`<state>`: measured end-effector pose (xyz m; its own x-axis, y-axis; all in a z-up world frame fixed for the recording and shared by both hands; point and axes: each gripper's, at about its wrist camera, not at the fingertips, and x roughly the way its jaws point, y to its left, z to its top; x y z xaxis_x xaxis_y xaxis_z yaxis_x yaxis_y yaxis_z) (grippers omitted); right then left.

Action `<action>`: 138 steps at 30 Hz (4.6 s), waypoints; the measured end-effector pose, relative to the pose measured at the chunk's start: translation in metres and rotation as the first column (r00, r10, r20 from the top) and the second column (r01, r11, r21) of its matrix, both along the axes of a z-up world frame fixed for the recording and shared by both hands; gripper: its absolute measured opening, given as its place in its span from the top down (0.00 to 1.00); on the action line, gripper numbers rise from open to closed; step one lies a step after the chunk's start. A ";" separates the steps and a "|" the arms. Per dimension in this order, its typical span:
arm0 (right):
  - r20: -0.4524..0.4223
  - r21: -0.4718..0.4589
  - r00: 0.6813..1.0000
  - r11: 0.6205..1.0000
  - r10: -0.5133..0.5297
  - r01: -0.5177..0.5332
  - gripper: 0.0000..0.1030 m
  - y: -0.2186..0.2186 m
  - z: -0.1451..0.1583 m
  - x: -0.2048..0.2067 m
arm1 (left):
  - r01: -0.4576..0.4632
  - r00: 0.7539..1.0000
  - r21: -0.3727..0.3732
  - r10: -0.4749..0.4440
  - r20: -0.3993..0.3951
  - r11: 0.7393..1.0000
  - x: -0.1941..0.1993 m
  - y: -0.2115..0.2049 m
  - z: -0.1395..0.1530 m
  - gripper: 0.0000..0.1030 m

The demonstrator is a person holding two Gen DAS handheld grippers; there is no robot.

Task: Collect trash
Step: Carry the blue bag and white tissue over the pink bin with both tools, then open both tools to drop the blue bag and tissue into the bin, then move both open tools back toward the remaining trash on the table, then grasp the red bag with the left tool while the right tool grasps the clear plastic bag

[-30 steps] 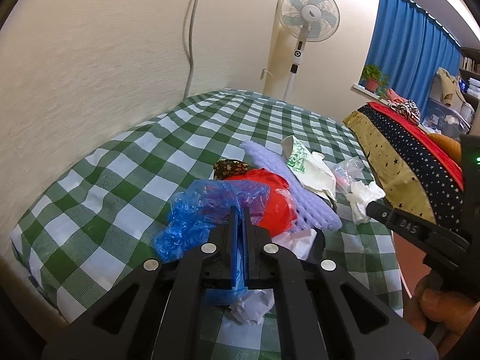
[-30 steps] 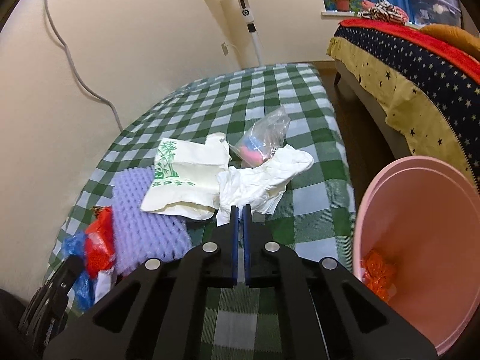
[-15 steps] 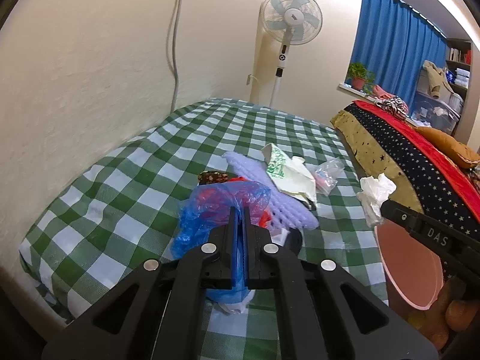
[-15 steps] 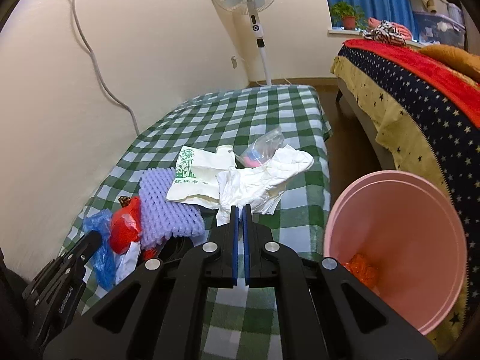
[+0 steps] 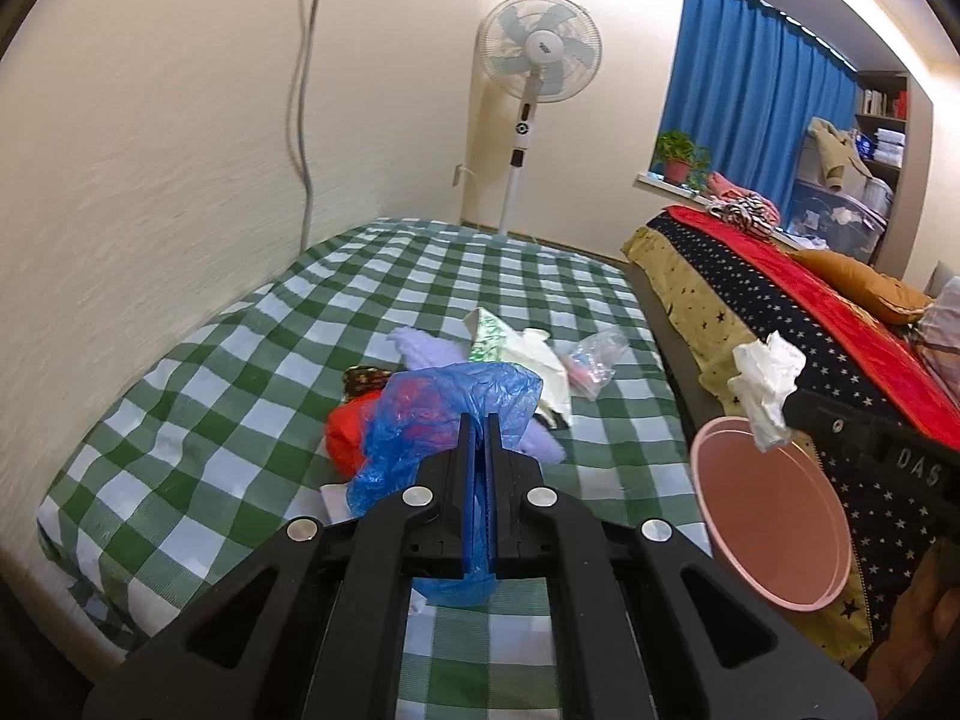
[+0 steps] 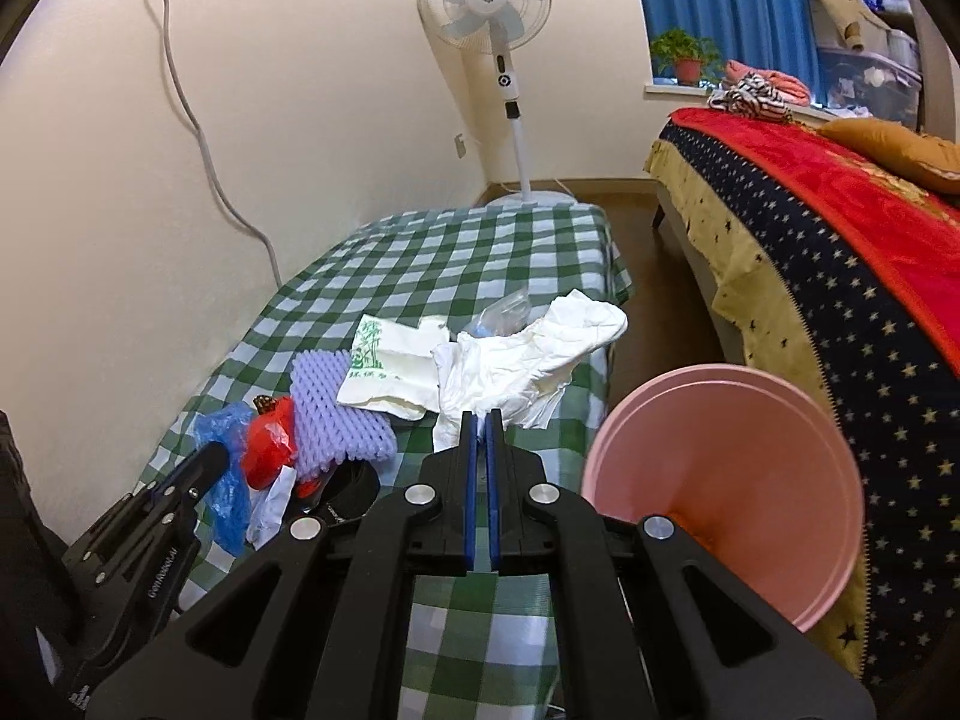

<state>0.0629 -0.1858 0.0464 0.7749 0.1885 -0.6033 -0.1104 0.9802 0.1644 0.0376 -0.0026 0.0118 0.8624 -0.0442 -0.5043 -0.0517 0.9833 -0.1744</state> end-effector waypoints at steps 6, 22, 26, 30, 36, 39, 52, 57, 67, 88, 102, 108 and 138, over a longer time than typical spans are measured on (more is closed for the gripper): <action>0.011 -0.020 1.000 1.000 0.003 -0.003 0.97 -0.011 0.013 -0.012 | 0.037 0.999 -0.001 -0.037 0.006 0.999 -0.001 -0.010 0.004 0.98; 0.016 -0.016 0.988 0.988 -0.152 0.153 0.97 -0.081 0.005 -0.025 | 0.191 0.981 0.019 -0.192 0.041 0.981 0.004 -0.049 0.010 0.98; 0.012 0.008 0.981 0.981 -0.192 0.192 0.97 -0.094 0.002 -0.024 | 0.242 0.969 0.019 -0.242 0.051 0.970 0.007 -0.065 0.010 0.98; 0.014 0.012 0.973 0.974 -0.229 0.228 0.97 -0.106 0.001 -0.021 | 0.297 0.952 0.019 -0.297 0.068 0.955 0.012 -0.083 0.011 0.98; 0.002 0.036 0.958 0.958 -0.286 0.286 0.97 -0.126 0.000 -0.019 | 0.401 0.914 -0.011 -0.399 0.070 0.916 0.026 -0.112 0.004 0.98; 0.001 0.040 0.953 0.953 -0.302 0.301 0.97 -0.132 0.000 -0.018 | 0.442 0.896 -0.025 -0.439 0.068 0.897 0.033 -0.124 0.000 0.98; -0.017 0.020 0.935 0.935 -0.354 0.354 0.97 -0.147 -0.006 -0.010 | 0.524 0.851 -0.075 -0.524 0.025 0.848 0.056 -0.162 -0.021 0.98; -0.025 0.020 0.932 0.932 -0.361 0.362 0.97 -0.149 -0.008 -0.009 | 0.537 0.842 -0.094 -0.539 0.003 0.838 0.061 -0.171 -0.028 0.98; -0.031 0.028 0.906 0.906 -0.422 0.423 0.67 -0.158 -0.009 -0.012 | 0.540 0.829 -0.158 -0.555 -0.071 0.827 0.069 -0.177 -0.045 0.63; 0.059 0.020 0.938 0.940 -0.342 0.341 0.66 -0.127 -0.001 -0.019 | 0.451 0.891 -0.102 -0.453 0.004 0.887 0.050 -0.122 -0.015 0.68; 0.069 0.021 0.966 0.968 -0.249 0.248 0.66 -0.085 -0.004 -0.016 | 0.197 0.979 -0.038 -0.195 0.057 0.980 0.038 -0.042 0.005 0.67; 0.074 0.032 0.977 0.980 -0.201 0.199 0.66 -0.064 -0.004 -0.008 | 0.118 0.992 -0.018 -0.117 0.042 0.993 0.037 -0.018 0.001 0.60; -0.022 0.057 0.996 0.995 -0.085 0.086 0.67 -0.015 -0.043 0.063 | -0.149 0.976 -0.121 0.126 -0.180 0.981 0.067 0.044 -0.055 0.26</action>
